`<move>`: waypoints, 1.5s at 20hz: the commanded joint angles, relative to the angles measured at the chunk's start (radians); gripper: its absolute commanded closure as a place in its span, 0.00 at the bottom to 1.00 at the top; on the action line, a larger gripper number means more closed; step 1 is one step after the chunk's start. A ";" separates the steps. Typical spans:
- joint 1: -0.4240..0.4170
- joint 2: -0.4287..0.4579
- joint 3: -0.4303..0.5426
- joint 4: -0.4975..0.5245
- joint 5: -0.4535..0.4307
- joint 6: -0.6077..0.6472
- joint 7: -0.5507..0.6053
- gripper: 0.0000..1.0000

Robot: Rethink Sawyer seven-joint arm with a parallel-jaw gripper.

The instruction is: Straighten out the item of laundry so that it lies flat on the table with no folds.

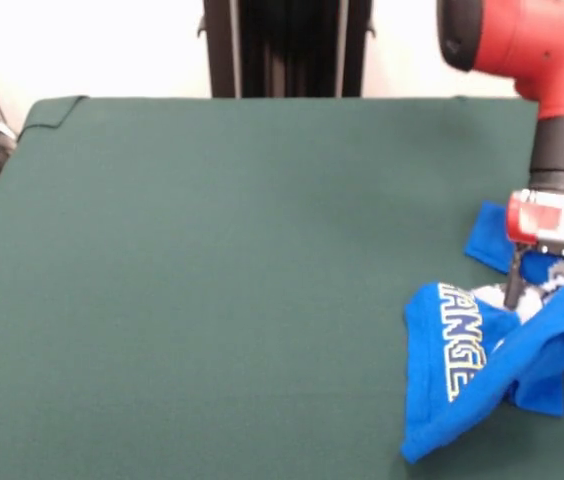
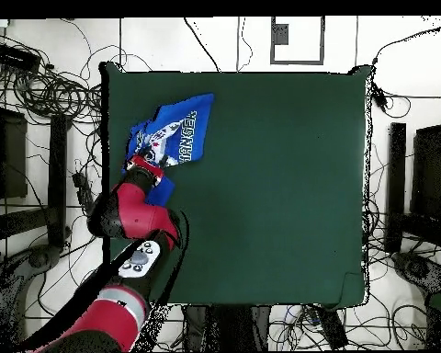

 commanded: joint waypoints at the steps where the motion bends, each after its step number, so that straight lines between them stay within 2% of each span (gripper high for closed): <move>1: 0.042 0.111 -0.046 0.038 0.066 0.392 0.051 0.00; 2: 0.048 0.123 -0.065 0.028 0.059 0.407 0.050 0.00; 3: 0.046 0.134 -0.077 0.016 0.028 0.401 0.065 1.00; 7: 0.067 0.162 -0.125 -0.013 0.023 0.456 0.073 1.00; 19: 0.071 0.187 -0.181 -0.036 -0.010 0.487 0.077 1.00; 25: 0.138 0.270 -0.345 -0.054 0.010 0.647 0.128 1.00; 30: 0.183 0.348 -0.455 -0.047 0.024 0.670 0.191 1.00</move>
